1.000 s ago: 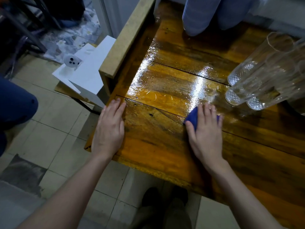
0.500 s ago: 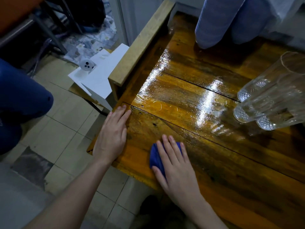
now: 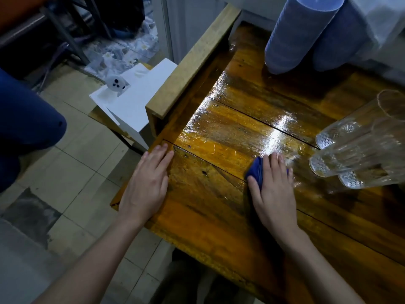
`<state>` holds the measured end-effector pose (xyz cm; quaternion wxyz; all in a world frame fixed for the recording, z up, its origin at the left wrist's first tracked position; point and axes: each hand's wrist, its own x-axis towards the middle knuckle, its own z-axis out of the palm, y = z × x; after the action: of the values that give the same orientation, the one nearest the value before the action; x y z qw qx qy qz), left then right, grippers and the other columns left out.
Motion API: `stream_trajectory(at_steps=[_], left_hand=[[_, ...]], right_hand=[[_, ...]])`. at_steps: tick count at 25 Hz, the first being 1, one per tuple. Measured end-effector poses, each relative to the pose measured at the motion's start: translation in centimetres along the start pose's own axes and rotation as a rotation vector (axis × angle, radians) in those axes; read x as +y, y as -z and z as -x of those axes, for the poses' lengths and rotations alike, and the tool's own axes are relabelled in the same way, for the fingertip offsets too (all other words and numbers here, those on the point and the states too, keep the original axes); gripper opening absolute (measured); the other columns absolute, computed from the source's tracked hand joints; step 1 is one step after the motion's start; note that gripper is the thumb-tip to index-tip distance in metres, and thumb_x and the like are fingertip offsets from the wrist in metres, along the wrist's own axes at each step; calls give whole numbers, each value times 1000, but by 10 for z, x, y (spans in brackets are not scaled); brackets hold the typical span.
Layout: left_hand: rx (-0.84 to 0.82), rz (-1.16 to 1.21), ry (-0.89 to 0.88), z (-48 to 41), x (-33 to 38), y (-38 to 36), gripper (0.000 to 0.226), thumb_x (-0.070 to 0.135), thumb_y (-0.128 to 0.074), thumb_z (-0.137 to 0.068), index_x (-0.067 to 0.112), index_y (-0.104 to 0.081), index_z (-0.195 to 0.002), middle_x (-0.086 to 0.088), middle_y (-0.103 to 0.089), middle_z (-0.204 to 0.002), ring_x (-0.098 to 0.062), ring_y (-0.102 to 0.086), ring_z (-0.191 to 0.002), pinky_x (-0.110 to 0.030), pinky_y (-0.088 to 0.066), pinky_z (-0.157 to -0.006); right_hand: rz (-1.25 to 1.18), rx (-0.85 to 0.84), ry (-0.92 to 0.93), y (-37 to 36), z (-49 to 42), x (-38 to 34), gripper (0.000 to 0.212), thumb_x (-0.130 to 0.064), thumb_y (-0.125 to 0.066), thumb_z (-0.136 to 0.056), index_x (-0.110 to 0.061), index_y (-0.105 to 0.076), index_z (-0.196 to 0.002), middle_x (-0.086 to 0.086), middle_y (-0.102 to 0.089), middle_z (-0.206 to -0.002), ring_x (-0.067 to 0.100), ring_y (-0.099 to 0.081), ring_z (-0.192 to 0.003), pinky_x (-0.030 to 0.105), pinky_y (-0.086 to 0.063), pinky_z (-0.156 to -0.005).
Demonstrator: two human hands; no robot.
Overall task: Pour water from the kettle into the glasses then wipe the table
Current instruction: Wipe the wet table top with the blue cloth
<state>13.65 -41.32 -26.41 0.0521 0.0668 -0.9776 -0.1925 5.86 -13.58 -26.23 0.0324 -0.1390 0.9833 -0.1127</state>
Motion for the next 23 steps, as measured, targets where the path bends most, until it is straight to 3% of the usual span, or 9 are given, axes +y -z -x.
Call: stream_trajectory(at_steps=[5,8,13,19,23], left_hand=[[6,47,-19,0,-2,-1,48,26,-31,-99,15,-35,-146,0,-30,-155,-5,-15,-143,-24,-3,-120],[18,269,74,-3,-3,2,45,27,-32,-100,18,-41,-143,7,-35,-151,2,-22,-140,-17,-7,-118],[38,254,40,-32,-10,3,41,18,-34,-100,14,-48,-138,1,-44,-147,-9,-34,-139,-35,-29,-116],[51,261,41,-33,-13,-4,41,12,-38,-99,14,-50,-137,2,-43,-148,-11,-32,-140,-35,-29,-116],[52,262,25,-35,-14,-6,42,14,-35,-98,12,-50,-137,0,-43,-148,-11,-33,-140,-37,-29,-116]], right_hand=[[-9,42,-34,-9,-71,-42,70,-52,-22,-99,-10,-21,-154,12,-20,-161,26,-10,-150,46,-4,-122],[1,24,70,-15,-84,-75,67,-51,-24,-100,-12,-23,-154,11,-20,-162,25,-10,-150,48,-5,-122],[4,-38,299,-22,-59,-104,63,-50,-25,-101,-17,-25,-154,6,-22,-161,22,-10,-150,46,-5,-122],[63,-158,411,-12,-3,-58,59,-50,-25,-102,-23,-22,-155,1,-18,-162,20,-9,-151,44,-8,-120],[63,-152,236,4,15,-8,63,-54,-22,-101,-22,-21,-155,3,-15,-163,18,-6,-151,42,-7,-121]])
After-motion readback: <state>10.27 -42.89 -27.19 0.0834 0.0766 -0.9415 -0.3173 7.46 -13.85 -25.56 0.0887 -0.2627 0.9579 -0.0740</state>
